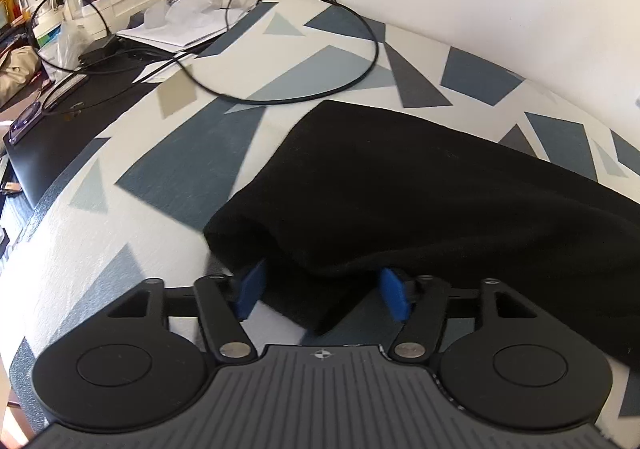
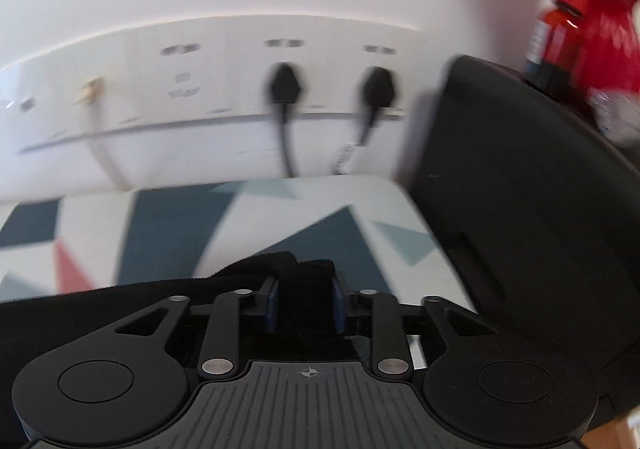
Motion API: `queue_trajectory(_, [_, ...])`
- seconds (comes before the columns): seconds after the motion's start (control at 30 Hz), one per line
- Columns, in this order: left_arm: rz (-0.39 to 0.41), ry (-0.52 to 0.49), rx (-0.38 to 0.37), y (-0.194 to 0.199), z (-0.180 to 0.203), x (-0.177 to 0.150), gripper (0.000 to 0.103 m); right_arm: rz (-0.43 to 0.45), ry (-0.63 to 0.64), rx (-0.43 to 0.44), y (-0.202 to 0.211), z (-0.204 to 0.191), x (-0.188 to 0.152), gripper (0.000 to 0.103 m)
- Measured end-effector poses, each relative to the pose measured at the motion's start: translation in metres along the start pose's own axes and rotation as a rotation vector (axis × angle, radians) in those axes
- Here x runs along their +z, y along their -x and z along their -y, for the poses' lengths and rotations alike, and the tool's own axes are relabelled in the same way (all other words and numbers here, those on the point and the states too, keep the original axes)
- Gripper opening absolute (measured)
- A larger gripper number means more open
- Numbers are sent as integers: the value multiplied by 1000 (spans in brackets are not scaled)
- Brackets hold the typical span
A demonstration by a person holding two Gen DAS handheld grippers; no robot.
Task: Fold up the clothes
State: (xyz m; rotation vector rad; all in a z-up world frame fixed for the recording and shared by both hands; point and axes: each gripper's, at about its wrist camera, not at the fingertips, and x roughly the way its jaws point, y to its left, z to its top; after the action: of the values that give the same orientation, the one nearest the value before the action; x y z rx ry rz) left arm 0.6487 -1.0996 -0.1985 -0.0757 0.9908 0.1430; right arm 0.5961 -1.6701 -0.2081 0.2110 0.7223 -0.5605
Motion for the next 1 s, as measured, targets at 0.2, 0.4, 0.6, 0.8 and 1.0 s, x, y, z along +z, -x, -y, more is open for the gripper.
queue_trajectory(0.2, [-14, -25, -57, 18, -20, -2, 76, 23, 89, 208, 68, -17, -25, 72])
queue_trajectory(0.4, [-30, 23, 19, 27, -82, -16, 81, -35, 330, 482, 139, -78, -78, 77])
queue_trajectory(0.6, [-50, 50, -41, 13, -90, -12, 81, -140, 496, 474, 144, -136, -121, 77])
queue_trajectory(0.8, [25, 35, -62, -8, -76, -4, 86, -187, 392, 347, 141, -127, -131, 27])
queue_trajectory(1.0, [133, -90, -116, -21, -74, 6, 71, -175, 242, 273, 140, -101, -135, 18])
